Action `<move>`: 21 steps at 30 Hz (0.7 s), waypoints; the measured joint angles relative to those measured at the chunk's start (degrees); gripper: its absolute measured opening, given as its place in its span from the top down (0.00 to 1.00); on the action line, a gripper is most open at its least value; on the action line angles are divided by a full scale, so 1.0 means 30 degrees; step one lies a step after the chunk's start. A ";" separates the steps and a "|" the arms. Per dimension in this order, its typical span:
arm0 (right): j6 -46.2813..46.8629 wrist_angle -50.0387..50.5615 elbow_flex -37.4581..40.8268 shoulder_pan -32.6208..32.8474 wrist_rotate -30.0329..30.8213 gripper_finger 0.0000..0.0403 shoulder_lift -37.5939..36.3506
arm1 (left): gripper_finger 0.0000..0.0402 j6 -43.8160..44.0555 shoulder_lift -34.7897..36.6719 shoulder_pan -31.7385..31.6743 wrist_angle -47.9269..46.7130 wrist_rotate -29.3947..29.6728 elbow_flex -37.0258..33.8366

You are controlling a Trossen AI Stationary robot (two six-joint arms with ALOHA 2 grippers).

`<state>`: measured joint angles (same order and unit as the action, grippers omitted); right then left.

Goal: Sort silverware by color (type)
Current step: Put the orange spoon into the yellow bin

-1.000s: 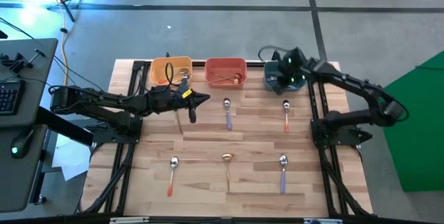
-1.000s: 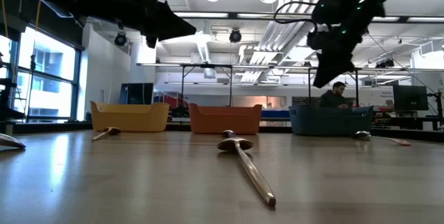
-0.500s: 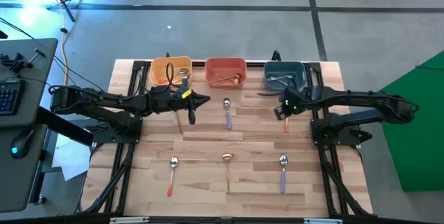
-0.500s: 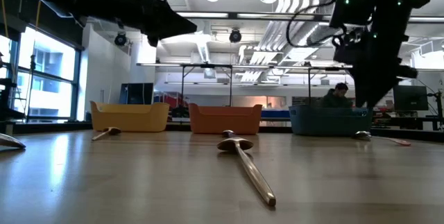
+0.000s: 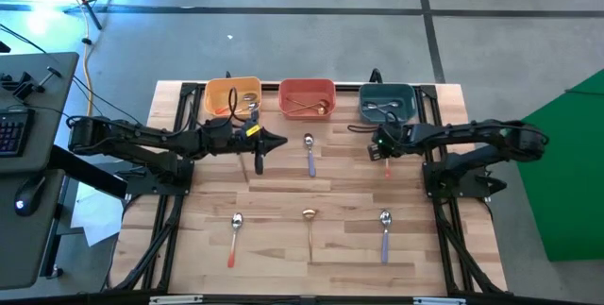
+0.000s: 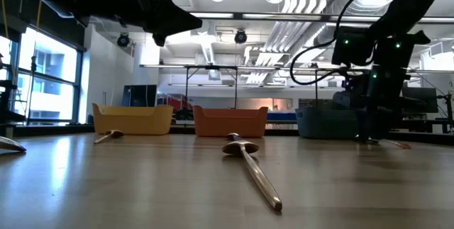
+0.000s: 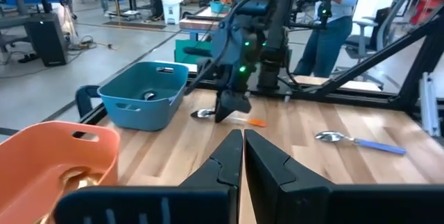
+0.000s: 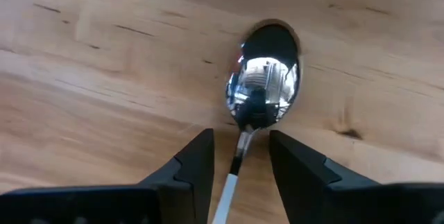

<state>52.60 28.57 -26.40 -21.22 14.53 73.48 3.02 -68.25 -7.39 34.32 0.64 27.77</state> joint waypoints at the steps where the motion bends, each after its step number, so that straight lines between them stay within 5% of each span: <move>1: 0.0006 -0.0039 0.0031 -0.0088 -0.0009 0.70 0.0145 | 0.98 0.0233 0.0000 0.0070 0.0075 -0.0007 0.0000; 10: -0.2275 -0.1311 0.0078 0.0504 0.1133 0.95 0.0255 | 0.98 0.1577 0.0007 0.0633 0.2403 0.0724 -0.0688; 14: -0.3558 -0.2994 0.0141 0.1104 0.1448 0.97 -0.0221 | 0.98 0.1995 0.0007 0.0647 0.4316 0.1024 -0.1802; 21: -0.7244 -1.1238 0.0119 0.3227 0.1587 0.99 -0.1118 | 0.96 0.1782 0.0000 0.0603 0.5122 0.0762 -0.2475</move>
<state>30.87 -5.14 -26.04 -11.54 19.29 70.12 8.37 -68.25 -5.58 49.69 2.93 20.34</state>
